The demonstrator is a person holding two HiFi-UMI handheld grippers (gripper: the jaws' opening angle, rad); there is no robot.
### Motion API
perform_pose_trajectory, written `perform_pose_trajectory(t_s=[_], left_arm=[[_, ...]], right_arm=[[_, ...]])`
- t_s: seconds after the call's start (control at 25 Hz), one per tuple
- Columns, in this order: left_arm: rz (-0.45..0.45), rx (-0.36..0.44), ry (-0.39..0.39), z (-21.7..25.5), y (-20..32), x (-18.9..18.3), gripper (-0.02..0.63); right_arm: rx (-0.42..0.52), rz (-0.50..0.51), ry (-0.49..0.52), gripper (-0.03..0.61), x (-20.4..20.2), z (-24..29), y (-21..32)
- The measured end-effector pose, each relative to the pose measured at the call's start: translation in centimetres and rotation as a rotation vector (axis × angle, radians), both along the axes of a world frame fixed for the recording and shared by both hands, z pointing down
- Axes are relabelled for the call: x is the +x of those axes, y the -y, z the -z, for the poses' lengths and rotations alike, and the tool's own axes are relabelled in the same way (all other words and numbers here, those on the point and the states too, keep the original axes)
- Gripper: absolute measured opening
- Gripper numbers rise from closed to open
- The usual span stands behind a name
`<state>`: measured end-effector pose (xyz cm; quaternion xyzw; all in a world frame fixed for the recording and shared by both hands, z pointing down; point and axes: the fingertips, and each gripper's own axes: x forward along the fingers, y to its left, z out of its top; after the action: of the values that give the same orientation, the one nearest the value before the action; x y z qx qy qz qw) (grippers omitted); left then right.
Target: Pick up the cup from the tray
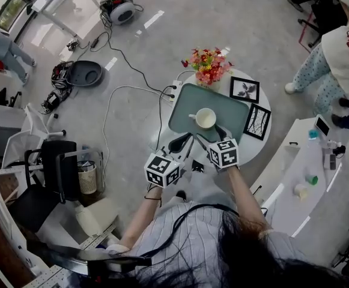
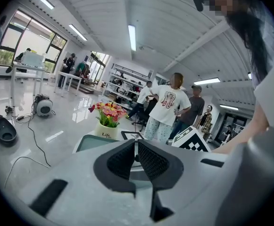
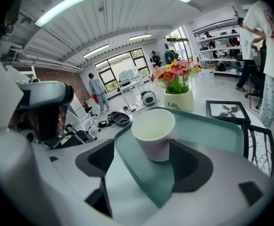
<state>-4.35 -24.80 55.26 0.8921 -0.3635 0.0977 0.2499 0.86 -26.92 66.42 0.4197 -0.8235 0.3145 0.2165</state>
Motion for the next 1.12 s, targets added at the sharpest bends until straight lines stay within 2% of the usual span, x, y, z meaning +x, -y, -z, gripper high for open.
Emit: perform_pose_trajectory(t_s=[0.12,0.4,0.64,0.84,1.12], left_arm=[[0.009,-0.002,0.003,-0.2,1.0,-0.1,0.014],[0.011,-0.018,0.021,-0.9,2.0,0.1,0.014],[0.015,-0.04,0.033,-1.7,2.2,-0.2,0.014],[0.018,-0.058,0.045,-2.0,2.2,-0.8,0.014],[0.016,-0.075,0.065,-2.5,1.8,-1.1,0.014]], right_arm=[[-0.006,-0.007,-0.057,0.365,0.4,-1.6,1.1],[0.004,0.014,-0.116,0.382,0.5,-3.2,3.0],[0.034,0.023,-0.121,0.391,0.0,-3.3,4.2],[0.093,0.046,-0.152,0.407,-0.7,-3.3,4.9],[0.111,0.044,-0.156,0.41,-1.2,-4.1,5.7]])
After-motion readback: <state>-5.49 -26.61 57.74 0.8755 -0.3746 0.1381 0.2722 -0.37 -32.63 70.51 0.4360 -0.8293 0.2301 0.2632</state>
